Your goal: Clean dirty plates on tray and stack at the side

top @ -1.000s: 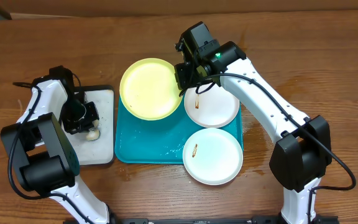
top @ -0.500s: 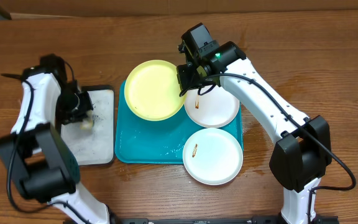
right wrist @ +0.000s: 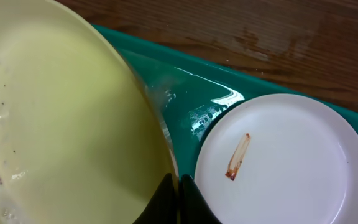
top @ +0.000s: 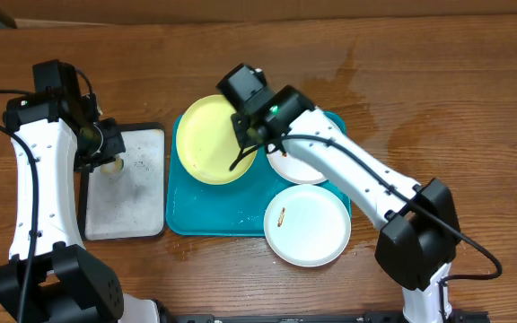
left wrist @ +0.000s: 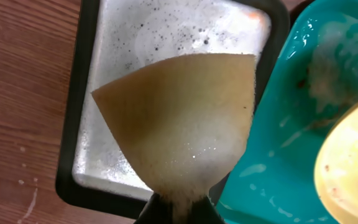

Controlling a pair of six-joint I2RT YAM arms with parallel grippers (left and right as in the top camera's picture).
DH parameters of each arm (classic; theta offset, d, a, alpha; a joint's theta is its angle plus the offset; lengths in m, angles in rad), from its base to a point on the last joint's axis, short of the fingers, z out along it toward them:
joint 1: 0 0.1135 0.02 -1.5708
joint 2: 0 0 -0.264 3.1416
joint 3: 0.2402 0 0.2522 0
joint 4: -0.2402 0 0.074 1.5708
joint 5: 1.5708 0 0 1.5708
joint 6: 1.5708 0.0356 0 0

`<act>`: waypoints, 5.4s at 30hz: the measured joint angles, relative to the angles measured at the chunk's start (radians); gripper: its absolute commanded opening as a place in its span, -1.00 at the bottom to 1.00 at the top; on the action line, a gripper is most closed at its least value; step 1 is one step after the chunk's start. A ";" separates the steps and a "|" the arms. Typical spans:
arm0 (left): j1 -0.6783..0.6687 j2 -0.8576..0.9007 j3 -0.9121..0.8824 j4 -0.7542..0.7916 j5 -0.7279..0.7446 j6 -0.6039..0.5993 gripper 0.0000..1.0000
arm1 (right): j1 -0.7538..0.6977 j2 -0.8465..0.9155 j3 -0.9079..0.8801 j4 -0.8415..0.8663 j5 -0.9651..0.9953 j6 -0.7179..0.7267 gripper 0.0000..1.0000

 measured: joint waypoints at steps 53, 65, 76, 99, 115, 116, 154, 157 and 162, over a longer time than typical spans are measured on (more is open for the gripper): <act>-0.383 0.102 0.000 0.213 0.268 -0.106 -0.92 | -0.024 -0.122 0.000 -0.035 0.153 0.015 -0.93; -0.384 0.102 0.000 0.150 0.306 -0.106 -0.92 | -0.024 -0.124 0.000 -0.014 0.212 0.014 -0.93; -0.385 0.102 0.000 0.059 0.397 -0.086 -0.92 | -0.024 -0.124 0.000 0.001 0.266 -0.001 -0.93; -0.282 0.101 0.228 -0.099 0.316 -0.076 -0.92 | -0.004 -0.124 0.000 0.034 0.372 -0.047 -0.92; -0.031 0.100 0.213 -0.157 0.069 -0.110 -0.92 | 0.211 0.025 0.000 0.224 0.938 -0.172 -0.92; -0.031 0.100 0.203 -0.149 0.058 -0.111 -0.92 | 0.223 0.032 -0.001 0.235 0.974 -0.178 -0.92; -0.032 0.100 0.042 -0.047 -0.046 -0.155 -0.91 | 0.343 0.042 -0.002 0.356 1.162 -0.263 -0.93; -0.032 0.100 0.042 -0.047 -0.046 -0.155 -0.92 | 0.341 0.042 -0.002 0.325 1.082 -0.261 -0.93; -0.032 0.100 0.042 -0.048 -0.046 -0.155 -0.92 | 0.282 0.041 -0.001 0.203 0.835 -0.175 -0.93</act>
